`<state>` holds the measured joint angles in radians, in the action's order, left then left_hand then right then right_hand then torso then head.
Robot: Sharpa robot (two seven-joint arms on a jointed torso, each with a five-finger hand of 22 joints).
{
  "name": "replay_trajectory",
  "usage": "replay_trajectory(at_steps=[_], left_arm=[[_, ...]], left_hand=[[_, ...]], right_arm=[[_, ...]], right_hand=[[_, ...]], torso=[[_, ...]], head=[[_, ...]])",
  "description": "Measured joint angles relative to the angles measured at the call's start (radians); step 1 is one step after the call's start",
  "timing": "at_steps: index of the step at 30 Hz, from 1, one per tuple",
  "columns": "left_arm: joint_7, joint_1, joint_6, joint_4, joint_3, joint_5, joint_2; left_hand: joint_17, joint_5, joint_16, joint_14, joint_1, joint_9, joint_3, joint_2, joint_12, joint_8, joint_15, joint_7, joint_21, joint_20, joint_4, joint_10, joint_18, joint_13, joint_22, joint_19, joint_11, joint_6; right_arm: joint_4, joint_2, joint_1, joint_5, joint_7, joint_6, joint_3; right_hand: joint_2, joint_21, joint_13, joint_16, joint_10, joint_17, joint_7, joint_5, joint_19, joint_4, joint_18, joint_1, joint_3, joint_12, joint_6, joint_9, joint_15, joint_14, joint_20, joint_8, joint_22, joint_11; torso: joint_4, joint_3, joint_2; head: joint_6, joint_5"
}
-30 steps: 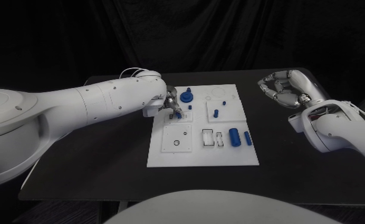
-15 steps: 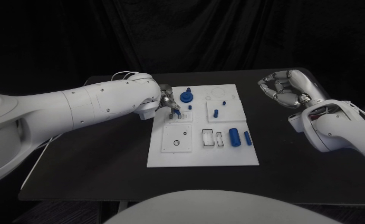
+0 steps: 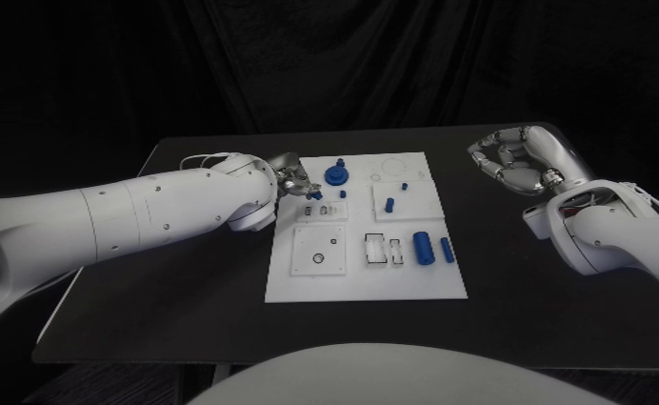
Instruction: Assemble the parts on the task board
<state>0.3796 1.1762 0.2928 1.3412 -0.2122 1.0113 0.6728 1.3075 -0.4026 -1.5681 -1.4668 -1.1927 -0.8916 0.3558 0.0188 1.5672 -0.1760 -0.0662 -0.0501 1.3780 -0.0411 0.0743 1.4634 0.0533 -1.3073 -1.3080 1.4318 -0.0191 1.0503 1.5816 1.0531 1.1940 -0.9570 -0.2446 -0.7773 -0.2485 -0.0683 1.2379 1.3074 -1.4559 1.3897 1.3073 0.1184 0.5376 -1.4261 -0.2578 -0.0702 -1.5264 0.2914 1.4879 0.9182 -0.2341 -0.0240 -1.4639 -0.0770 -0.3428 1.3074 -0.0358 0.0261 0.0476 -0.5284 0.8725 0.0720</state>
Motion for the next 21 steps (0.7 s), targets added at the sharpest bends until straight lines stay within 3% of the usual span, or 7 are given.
replay_trajectory(at_steps=[10,17,21], left_arm=[[-0.114,-0.081,0.259,0.033,0.0,0.039,0.028],[-0.185,-0.119,0.387,0.037,0.0,0.05,0.035],[-0.21,-0.132,0.428,0.041,0.0,0.053,0.036]], left_hand=[[0.0,0.001,0.0,0.0,0.005,-0.005,0.003,0.005,0.0,-0.006,0.0,0.002,0.0,0.002,-0.003,0.0,0.0,0.0,0.0,-0.002,0.0,-0.003],[0.0,0.002,0.0,0.0,0.005,-0.008,0.009,0.005,0.0,-0.006,0.0,0.0,0.0,0.002,-0.001,0.0,0.0,0.0,0.0,-0.002,0.0,-0.008],[0.0,0.002,0.0,0.0,0.012,-0.009,0.009,0.009,0.0,-0.006,0.0,0.002,0.0,0.002,-0.001,0.0,0.0,0.0,0.0,-0.002,0.0,-0.01]], right_arm=[[0.001,0.002,0.0,0.0,0.0,-0.001,0.0],[0.001,0.003,-0.001,0.0,-0.001,-0.001,0.0],[0.001,0.003,-0.001,0.0,-0.001,-0.001,0.0]], right_hand=[[0.0,-0.003,0.0,0.0,-0.004,0.0,-0.004,0.0,0.0,0.0,0.0,0.0,0.0,0.0,-0.004,0.0,0.0,0.0,0.0,0.0,0.0,-0.004],[0.0,-0.003,0.0,0.004,-0.004,0.0,-0.004,0.0,0.0,0.0,0.0,0.0,0.0,0.0,-0.004,0.001,0.0,0.0,0.0,0.0,0.001,-0.004],[0.0,-0.003,0.0,0.004,-0.004,0.0,-0.004,0.0,0.0,0.0,0.0,0.0,0.0,0.0,-0.004,0.001,0.0,0.0,0.0,0.0,0.001,-0.004]], torso=[[0.0003,0.0003,0.001],[0.0003,0.0006,0.001],[0.0003,0.0004,0.0]], head=[[0.0,-0.002],[0.0,-0.007],[0.0,-0.006]])
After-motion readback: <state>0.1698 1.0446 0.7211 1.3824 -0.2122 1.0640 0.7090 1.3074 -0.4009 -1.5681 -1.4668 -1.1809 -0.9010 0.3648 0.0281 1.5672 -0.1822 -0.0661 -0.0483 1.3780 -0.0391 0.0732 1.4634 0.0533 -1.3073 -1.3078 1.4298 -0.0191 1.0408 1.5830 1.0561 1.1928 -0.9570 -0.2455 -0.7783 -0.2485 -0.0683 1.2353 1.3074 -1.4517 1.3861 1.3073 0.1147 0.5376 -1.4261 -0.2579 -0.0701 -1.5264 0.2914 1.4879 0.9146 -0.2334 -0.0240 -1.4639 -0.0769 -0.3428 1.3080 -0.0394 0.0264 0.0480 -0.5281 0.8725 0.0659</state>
